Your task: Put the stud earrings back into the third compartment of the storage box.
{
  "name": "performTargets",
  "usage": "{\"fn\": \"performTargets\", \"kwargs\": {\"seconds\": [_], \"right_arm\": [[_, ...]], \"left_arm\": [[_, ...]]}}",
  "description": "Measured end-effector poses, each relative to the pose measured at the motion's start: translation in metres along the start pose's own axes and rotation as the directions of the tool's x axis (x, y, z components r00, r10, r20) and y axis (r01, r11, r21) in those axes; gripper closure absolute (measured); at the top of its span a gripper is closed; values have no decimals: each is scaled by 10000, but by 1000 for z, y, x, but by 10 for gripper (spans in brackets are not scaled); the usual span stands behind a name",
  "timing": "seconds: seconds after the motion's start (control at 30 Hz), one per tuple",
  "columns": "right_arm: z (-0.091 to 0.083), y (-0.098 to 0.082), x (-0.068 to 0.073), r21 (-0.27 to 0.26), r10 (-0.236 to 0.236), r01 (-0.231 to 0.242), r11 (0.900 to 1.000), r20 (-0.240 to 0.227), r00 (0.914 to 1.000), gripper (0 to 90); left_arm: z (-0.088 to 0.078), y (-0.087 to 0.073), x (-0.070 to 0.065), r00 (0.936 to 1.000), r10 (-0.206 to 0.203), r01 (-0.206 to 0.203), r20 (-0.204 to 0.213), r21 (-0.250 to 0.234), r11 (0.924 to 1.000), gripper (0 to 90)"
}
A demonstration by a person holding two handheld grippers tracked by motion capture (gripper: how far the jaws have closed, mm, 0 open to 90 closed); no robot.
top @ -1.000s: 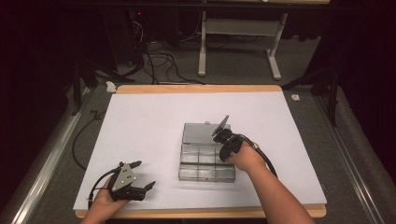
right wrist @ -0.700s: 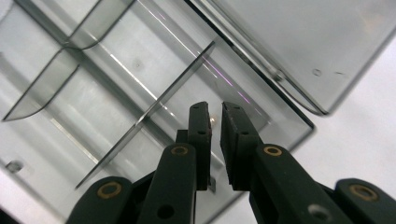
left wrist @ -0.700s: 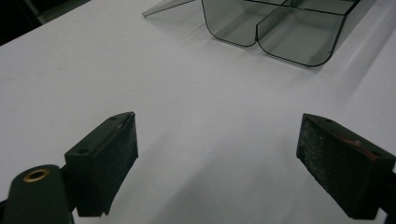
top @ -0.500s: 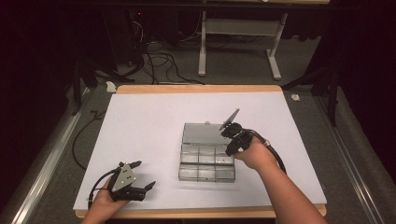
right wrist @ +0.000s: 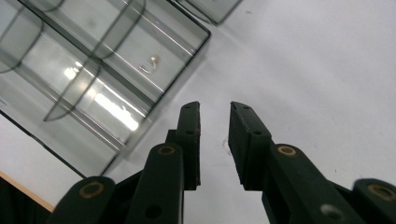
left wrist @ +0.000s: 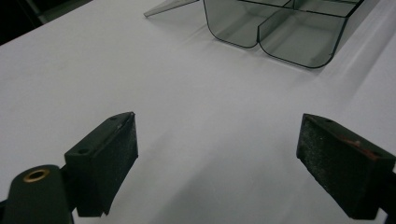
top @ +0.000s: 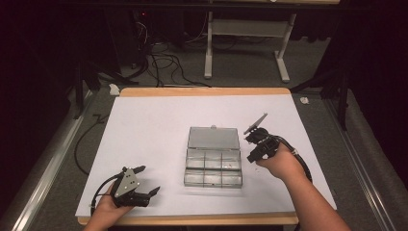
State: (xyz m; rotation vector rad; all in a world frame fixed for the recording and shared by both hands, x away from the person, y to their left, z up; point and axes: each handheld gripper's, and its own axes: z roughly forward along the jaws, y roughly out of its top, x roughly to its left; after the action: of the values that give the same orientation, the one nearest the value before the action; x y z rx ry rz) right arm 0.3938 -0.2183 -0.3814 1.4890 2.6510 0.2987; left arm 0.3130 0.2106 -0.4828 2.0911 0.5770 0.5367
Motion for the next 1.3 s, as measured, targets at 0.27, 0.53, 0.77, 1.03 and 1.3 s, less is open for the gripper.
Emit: {"fn": "performTargets", "kwargs": {"seconds": [0.27,0.53,0.77,1.03,1.3], "right_arm": [[1,-21,-14,-61,488,-487,9988,75,9988,697],[1,-42,-30,-221,811,-807,9965,211,9965,658],[2,-60,-43,-304,1231,-1222,9920,283,9920,638],[6,-64,-44,-219,1205,-1199,9925,284,9923,652],[19,-54,-36,-4,916,-916,9958,38,9958,679]], "left_arm": [[0,0,0,10000,61,-60,-45,23,10000,132],[-1,0,-1,9998,134,-134,-124,-48,9999,132],[0,0,-2,9998,164,-164,-138,-26,9999,132],[0,0,-2,9997,188,-187,-122,36,9998,132],[0,0,-1,9999,101,-100,-72,72,9999,132]]}}
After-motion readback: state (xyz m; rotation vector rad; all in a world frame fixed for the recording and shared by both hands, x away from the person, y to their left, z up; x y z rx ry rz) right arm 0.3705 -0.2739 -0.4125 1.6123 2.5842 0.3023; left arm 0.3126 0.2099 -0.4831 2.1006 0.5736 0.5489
